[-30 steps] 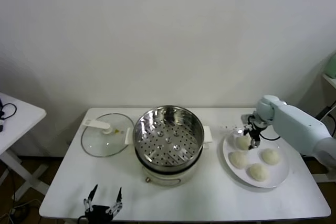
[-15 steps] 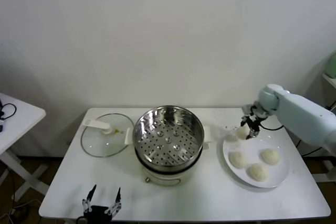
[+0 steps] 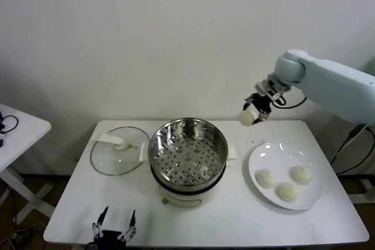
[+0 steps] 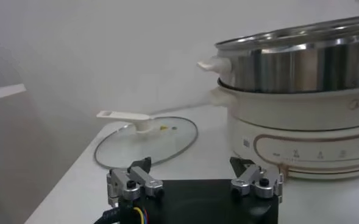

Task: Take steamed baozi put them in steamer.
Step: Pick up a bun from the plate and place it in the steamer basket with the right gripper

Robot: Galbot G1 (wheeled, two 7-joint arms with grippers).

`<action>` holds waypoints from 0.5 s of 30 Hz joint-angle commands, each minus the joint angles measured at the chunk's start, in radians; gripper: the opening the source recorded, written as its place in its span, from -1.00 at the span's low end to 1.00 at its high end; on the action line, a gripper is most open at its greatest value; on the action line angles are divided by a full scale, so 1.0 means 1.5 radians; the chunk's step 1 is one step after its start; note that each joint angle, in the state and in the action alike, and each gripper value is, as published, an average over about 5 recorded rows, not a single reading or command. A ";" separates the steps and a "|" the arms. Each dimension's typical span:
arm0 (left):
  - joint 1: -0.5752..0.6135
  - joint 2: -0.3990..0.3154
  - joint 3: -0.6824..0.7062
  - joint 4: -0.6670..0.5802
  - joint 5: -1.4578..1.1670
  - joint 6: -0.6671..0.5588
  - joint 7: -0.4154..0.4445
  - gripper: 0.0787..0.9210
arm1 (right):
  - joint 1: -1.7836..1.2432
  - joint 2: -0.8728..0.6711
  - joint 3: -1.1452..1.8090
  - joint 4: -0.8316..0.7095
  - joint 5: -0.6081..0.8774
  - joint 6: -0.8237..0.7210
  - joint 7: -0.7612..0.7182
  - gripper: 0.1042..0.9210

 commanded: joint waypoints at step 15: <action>-0.005 -0.004 -0.006 -0.008 0.001 0.001 -0.001 0.77 | -0.057 0.280 -0.046 -0.087 -0.182 0.275 0.090 0.32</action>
